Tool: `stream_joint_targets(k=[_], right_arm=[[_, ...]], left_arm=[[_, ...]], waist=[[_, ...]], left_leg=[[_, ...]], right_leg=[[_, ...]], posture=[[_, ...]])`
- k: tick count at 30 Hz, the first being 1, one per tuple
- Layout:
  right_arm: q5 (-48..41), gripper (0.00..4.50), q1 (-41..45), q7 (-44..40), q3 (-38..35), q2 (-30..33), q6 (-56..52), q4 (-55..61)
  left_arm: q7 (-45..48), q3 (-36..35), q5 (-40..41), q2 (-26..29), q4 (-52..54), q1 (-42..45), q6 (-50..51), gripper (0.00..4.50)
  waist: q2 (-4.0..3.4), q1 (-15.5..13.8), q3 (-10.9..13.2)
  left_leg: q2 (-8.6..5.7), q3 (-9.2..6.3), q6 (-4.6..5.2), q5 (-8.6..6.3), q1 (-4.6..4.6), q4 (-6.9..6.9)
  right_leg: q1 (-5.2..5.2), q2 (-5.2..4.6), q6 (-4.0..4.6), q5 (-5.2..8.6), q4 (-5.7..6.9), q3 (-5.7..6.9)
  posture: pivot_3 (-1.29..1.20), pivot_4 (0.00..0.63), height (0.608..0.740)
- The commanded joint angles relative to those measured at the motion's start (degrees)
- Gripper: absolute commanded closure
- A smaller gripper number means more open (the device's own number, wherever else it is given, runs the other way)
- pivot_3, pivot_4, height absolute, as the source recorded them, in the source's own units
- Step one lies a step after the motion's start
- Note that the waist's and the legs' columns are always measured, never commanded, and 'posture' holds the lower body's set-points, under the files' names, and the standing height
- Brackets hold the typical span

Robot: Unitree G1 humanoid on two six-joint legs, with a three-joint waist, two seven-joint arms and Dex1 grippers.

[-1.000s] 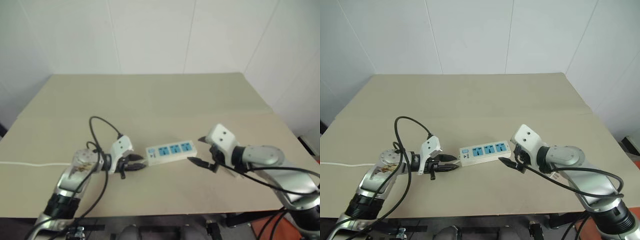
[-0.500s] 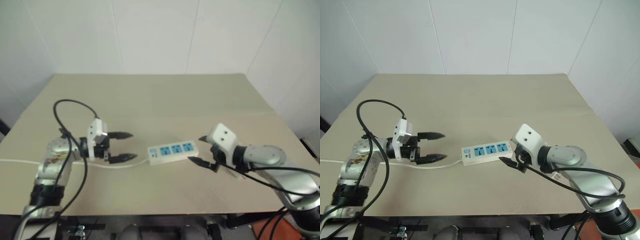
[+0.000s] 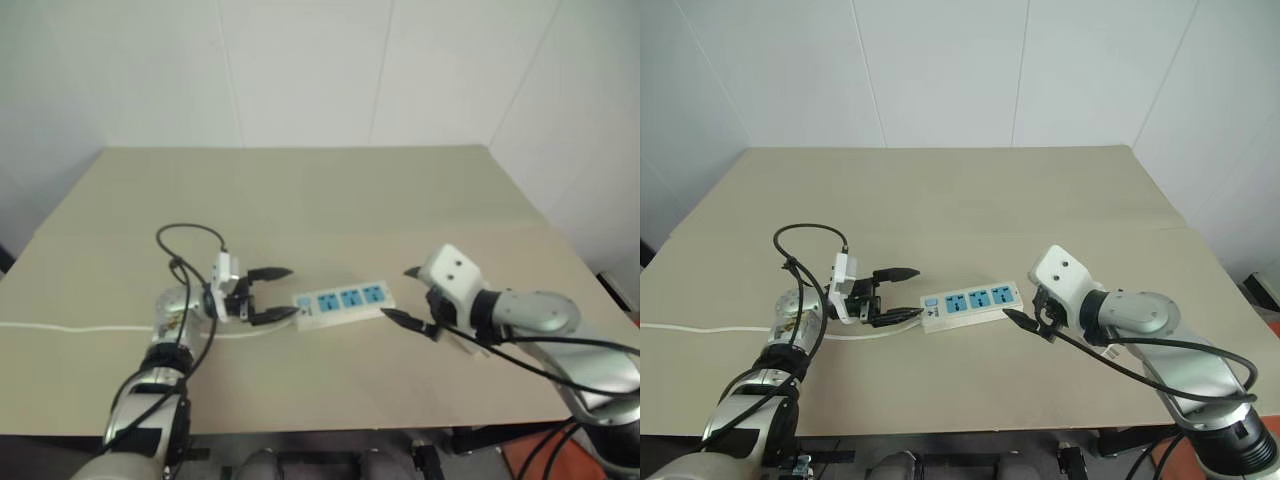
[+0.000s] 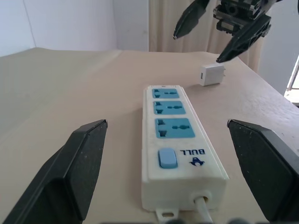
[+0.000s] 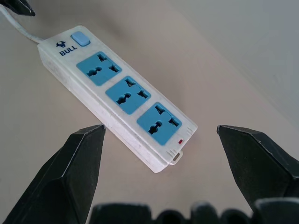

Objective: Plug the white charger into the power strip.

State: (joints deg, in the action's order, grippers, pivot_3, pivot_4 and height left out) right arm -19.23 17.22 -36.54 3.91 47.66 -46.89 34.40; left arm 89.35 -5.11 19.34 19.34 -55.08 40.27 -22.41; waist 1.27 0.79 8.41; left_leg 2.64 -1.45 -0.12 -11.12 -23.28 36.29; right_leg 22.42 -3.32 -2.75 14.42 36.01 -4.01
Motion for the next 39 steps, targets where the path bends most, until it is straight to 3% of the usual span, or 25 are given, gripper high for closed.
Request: stream_joint_targets(k=[1,12,30,34,39], right_arm=[[0.1,0.0,0.1,0.8,-2.6,0.4,-0.8,2.9],[0.3,0.0,-0.5,1.5,-3.3,0.4,-2.2,3.9],[-0.2,0.0,-0.7,3.2,-3.6,-0.4,-3.7,4.9],[-0.2,0.0,-0.5,3.4,-3.5,-0.5,-3.8,4.6],[-0.8,0.0,0.1,3.8,-4.1,-1.0,-5.4,4.4]], left_arm=[[-0.8,0.2,-2.2,-0.6,-3.6,1.8,-5.7,0.03],[-5.0,-0.1,-6.2,-3.1,-11.7,3.5,-9.9,0.03],[-7.9,0.4,-10.6,-3.3,-15.2,5.2,-9.6,0.03],[-8.8,0.5,-11.7,-3.4,-15.6,4.9,-9.9,1.19],[-9.8,0.5,-12.1,-3.8,-15.2,5.0,-10.5,1.24]], waist=[[0.01,0.0,0.0],[0.01,0.0,0.0],[0.01,0.0,0.0],[0.01,0.0,0.0],[0.01,-0.1,0.0]], left_leg=[[0.0,-0.01,0.0,0.0,0.0,0.01],[-0.01,-0.01,0.0,0.0,0.01,0.0],[-0.01,-0.02,0.0,0.0,0.03,0.0],[-0.01,-0.03,0.0,0.0,0.07,0.01],[-0.01,-0.03,0.0,0.0,0.08,0.01]], right_leg=[[0.0,0.0,-0.01,-0.01,0.0,0.0],[-0.01,0.01,-0.02,-0.01,0.0,0.0],[-0.02,0.01,-0.02,-0.01,0.03,0.0],[-0.04,0.01,-0.02,-0.01,0.05,0.0],[-0.06,0.01,-0.04,0.0,0.05,0.0]], posture=[[0.0,0.15,0.74],[0.0,0.15,0.74],[0.0,0.15,0.74],[0.0,0.15,0.74],[0.0,0.15,0.74]])
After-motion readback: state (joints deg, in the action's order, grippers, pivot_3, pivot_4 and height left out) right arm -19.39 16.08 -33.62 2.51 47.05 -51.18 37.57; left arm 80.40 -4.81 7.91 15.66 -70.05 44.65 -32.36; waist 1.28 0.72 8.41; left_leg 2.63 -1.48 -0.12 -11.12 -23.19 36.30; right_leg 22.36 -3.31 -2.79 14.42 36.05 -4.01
